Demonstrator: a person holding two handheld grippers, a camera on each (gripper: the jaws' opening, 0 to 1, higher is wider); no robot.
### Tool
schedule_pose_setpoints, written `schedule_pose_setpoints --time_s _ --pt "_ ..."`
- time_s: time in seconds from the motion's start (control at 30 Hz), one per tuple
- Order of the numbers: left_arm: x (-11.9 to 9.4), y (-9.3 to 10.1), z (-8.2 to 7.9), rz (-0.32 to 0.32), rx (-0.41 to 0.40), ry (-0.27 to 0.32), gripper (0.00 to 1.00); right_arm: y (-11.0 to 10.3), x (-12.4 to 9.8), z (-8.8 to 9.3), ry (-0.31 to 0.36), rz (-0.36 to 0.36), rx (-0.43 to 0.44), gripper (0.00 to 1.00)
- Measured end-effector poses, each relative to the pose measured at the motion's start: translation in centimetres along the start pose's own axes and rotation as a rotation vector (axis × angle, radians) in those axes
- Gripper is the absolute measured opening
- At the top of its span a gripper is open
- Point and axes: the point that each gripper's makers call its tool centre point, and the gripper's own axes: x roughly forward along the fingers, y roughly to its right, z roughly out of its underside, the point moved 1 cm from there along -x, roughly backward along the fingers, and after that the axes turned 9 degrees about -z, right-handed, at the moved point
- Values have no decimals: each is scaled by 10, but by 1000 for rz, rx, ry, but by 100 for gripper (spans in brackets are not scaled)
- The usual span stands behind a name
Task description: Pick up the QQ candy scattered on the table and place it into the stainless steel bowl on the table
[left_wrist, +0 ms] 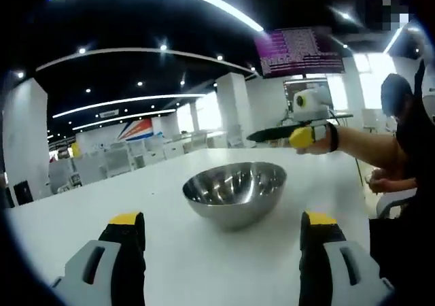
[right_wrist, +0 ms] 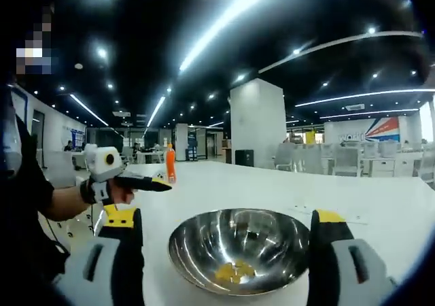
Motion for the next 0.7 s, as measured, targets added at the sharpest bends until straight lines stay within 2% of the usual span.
schedule_pose_setpoints --time_s 0.03,0.13,0.23,0.33,0.5,0.7 --pt "6 -1 3 30 -9 2 94 0 -4 8 -27 -12 -21 97" --pt "27 -8 19 51 -21 -34 95 7 -10 29 -83 -32 -49 97" --pt "41 -2 42 123 2 -104 95 16 -14 52 -122 -47 -30 97" --pt "55 -2 61 142 9 -153 95 24 -11 69 -151 -57 -14 97" --pt "75 7 64 180 -40 -124 95 15 3 84 -170 -172 -8 97" --pt "91 22 74 206 -8 -141 95 16 14 89 -191 -181 -63 97"
